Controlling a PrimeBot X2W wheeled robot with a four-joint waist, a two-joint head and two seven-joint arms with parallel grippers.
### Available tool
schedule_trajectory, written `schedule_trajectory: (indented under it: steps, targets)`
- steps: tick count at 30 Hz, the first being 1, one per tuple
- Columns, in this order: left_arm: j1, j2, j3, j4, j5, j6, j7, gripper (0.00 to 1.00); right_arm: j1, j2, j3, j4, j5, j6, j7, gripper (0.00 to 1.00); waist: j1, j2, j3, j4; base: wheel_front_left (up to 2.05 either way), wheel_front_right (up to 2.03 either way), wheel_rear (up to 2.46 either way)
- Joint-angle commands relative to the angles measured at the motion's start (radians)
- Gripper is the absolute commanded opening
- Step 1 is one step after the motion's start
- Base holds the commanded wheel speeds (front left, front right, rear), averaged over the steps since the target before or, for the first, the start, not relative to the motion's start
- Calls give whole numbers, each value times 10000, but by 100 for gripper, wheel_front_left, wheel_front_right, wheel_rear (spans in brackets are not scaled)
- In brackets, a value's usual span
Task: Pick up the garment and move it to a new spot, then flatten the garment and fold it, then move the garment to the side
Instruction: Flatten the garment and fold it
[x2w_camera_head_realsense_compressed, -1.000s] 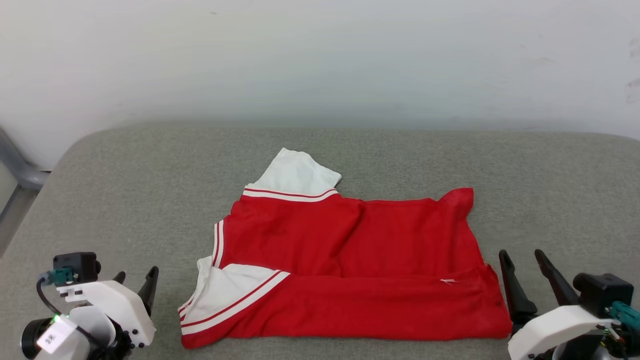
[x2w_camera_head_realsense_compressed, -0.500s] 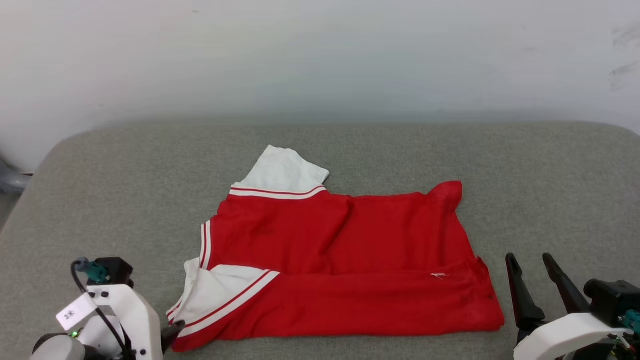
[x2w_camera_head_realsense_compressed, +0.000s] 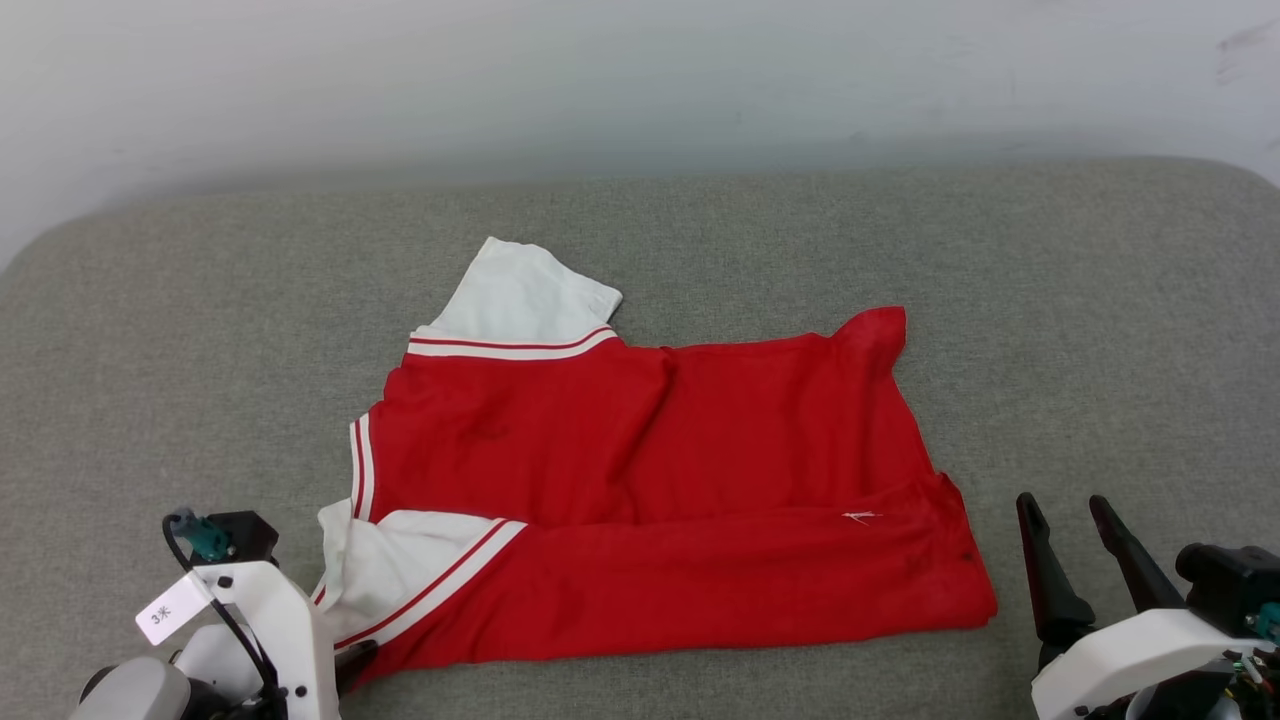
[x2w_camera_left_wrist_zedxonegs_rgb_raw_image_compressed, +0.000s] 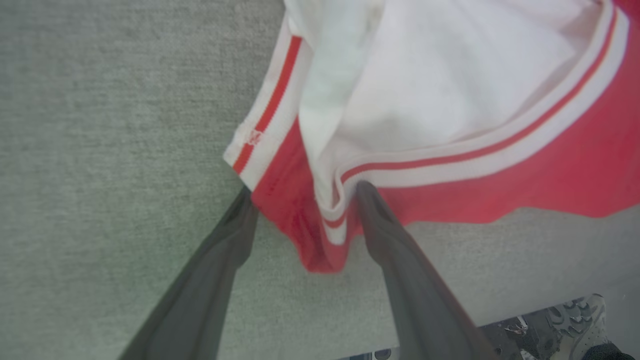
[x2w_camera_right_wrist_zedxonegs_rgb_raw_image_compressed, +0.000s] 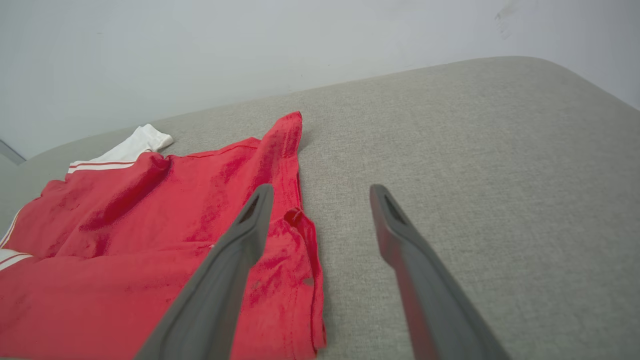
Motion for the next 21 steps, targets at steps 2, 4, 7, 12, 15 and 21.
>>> schedule_trajectory:
  steps: [2, 4, 7, 12, 15, 21]
  targets:
    - [-33, -331, -185, 188, -103, -128, 53, 41, -179, 32, -74, 33, 25, -9, 96, 100, 0, -1, 55, -20, 0, 0, 0]
    - [-138, -457, -256, 257, -126, -273, 10, 0, -251, 34, -169, 105, 56, -9, 262, 100, 0, -1, 103, -21, 0, 0, 0]
    - [-253, -546, -248, 375, -162, -419, -137, 0, -372, -120, -312, 231, 255, -9, 661, 100, 0, -1, 132, -7, 0, 0, 0]
    - [-387, -403, -59, 257, -16, -479, -643, 0, -484, -697, -466, 538, 653, -9, 1956, 100, 0, -1, -11, 58, 0, 0, 0]
    - [-319, -212, 83, -84, 76, -419, -841, 0, -570, -1121, -319, 671, 839, -9, 3153, 100, 0, -1, -121, 124, 0, 0, 0]
    - [-267, 53, 144, -994, 268, -180, -911, 0, -739, -1638, 446, 762, 1211, -9, 5309, 100, 0, -1, -15, 392, 0, 0, 0]
